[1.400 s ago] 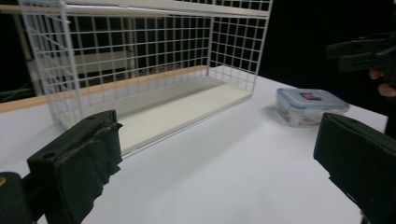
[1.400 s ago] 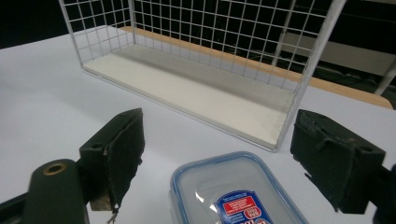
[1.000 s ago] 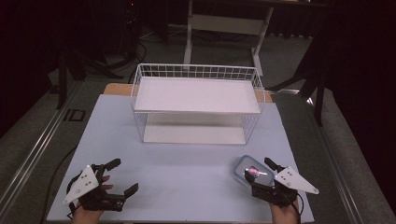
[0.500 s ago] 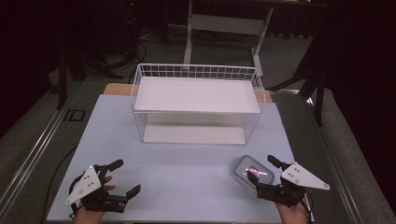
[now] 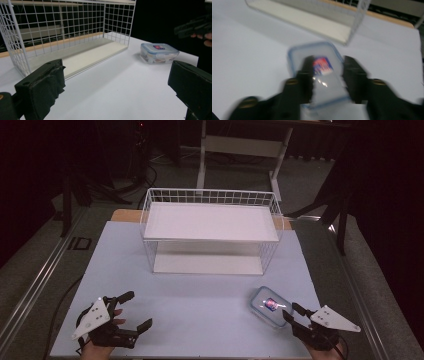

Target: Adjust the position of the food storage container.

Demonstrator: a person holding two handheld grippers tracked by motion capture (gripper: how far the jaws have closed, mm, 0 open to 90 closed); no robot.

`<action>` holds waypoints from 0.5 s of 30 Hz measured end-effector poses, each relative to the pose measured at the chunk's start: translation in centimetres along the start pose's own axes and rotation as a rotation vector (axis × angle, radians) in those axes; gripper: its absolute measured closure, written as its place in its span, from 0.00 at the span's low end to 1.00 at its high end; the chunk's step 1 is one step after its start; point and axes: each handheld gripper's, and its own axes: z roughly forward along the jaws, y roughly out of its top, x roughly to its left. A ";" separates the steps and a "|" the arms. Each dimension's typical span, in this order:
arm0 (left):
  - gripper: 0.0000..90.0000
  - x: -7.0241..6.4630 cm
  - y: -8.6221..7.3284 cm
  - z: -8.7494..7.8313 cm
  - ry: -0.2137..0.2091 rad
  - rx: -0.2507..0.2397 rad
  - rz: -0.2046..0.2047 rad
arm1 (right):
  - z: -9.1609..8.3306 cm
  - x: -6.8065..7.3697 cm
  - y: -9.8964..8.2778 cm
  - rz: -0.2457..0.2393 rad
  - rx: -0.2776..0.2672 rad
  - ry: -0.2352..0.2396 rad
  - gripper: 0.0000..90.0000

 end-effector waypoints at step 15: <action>0.02 -0.2 -0.1 0.3 -0.016 0.017 0.017 | 2.0 -2.5 -3.8 0.085 0.217 -0.128 1.00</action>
